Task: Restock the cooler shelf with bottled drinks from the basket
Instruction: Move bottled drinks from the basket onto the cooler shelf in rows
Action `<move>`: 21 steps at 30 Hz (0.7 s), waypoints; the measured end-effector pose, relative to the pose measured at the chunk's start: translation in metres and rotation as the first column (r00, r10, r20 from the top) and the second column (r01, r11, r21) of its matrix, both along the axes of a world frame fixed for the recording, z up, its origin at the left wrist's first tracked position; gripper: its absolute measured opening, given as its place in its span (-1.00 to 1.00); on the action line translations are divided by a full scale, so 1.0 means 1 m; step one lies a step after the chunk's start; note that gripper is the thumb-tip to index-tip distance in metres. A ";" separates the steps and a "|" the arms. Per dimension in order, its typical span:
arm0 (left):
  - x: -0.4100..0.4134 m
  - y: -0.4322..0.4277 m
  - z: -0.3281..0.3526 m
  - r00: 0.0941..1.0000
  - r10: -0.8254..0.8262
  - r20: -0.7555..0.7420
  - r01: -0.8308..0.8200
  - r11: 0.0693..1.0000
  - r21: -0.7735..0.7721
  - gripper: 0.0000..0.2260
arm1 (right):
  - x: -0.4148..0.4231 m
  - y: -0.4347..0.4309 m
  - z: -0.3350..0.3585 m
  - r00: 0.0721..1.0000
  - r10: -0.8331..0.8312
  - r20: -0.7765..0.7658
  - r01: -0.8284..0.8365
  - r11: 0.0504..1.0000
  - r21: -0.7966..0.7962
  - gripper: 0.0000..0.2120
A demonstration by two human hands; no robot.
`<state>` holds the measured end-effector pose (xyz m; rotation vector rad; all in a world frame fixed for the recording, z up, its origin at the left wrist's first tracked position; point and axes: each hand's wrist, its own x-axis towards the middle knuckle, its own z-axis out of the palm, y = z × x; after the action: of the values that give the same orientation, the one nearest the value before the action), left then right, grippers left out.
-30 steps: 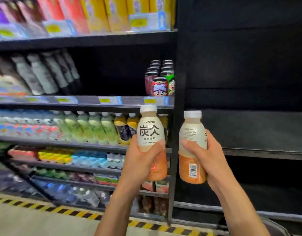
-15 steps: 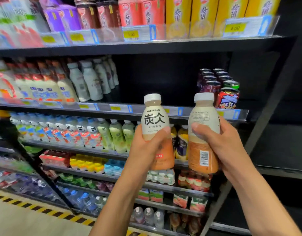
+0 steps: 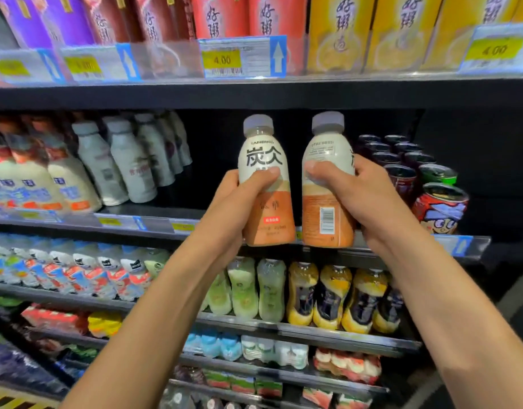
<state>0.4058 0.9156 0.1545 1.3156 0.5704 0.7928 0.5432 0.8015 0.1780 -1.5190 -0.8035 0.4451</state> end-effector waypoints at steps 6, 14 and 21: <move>0.035 0.057 0.010 1.000 0.020 0.010 -0.020 0.998 0.054 -0.36 | 0.031 0.043 0.007 0.996 -0.067 -0.056 0.066 0.998 -0.017 -0.76; 0.082 0.119 0.007 0.986 -0.017 -0.169 0.056 0.971 0.234 -0.50 | 0.085 0.092 0.008 1.000 -0.007 0.006 0.007 1.000 -0.018 -0.73; 0.114 0.154 -0.005 0.965 -0.084 -0.247 0.177 0.906 0.384 -0.67 | 0.112 0.128 0.000 0.993 -0.020 0.117 0.034 0.993 -0.114 -0.46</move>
<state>0.5193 1.0700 0.1500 1.8247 0.5038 0.6730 0.6554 0.9295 0.1784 -1.6733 -0.8583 0.3917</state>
